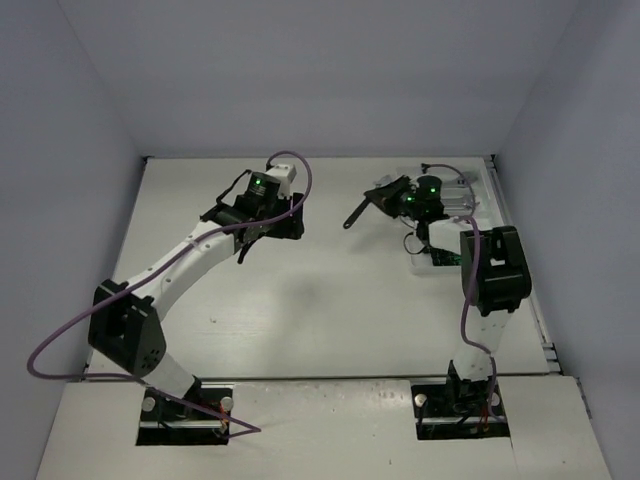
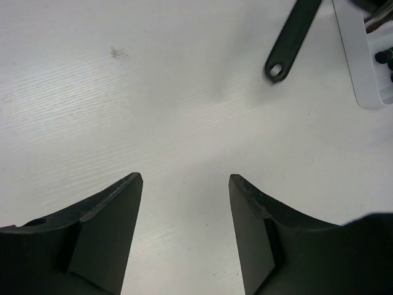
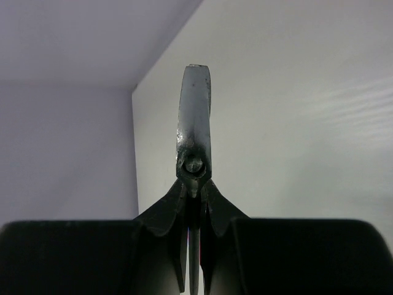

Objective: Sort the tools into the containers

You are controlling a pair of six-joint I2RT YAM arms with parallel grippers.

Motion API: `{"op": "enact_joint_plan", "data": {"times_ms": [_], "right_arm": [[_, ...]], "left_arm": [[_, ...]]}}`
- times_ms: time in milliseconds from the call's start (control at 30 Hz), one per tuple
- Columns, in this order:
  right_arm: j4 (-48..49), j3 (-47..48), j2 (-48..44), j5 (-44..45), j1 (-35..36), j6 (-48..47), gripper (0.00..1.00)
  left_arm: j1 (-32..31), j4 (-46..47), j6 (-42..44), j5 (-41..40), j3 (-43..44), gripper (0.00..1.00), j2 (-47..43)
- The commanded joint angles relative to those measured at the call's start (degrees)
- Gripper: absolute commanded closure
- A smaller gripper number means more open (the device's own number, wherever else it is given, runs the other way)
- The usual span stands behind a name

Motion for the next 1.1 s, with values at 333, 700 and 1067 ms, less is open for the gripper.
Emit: {"op": "enact_joint_plan", "data": {"times_ms": [333,700,1067], "right_arm": [[10.57,17.90,8.51,11.23,-19.78,6.72,0.99],[10.19,28.25,20.91,15.67,-21.04,10.82,0.72],[1.83,22.32,9.76,12.48,-21.24,2.31,0.35]], "left_arm": [[-0.06,-8.02,-4.46,-12.98,-17.29,0.41,-27.31],[0.02,-14.19,-6.60,-17.01,-18.50,0.39,-33.31],[0.00,-17.17,-4.65,-14.29,-13.98,0.37,-33.04]]}}
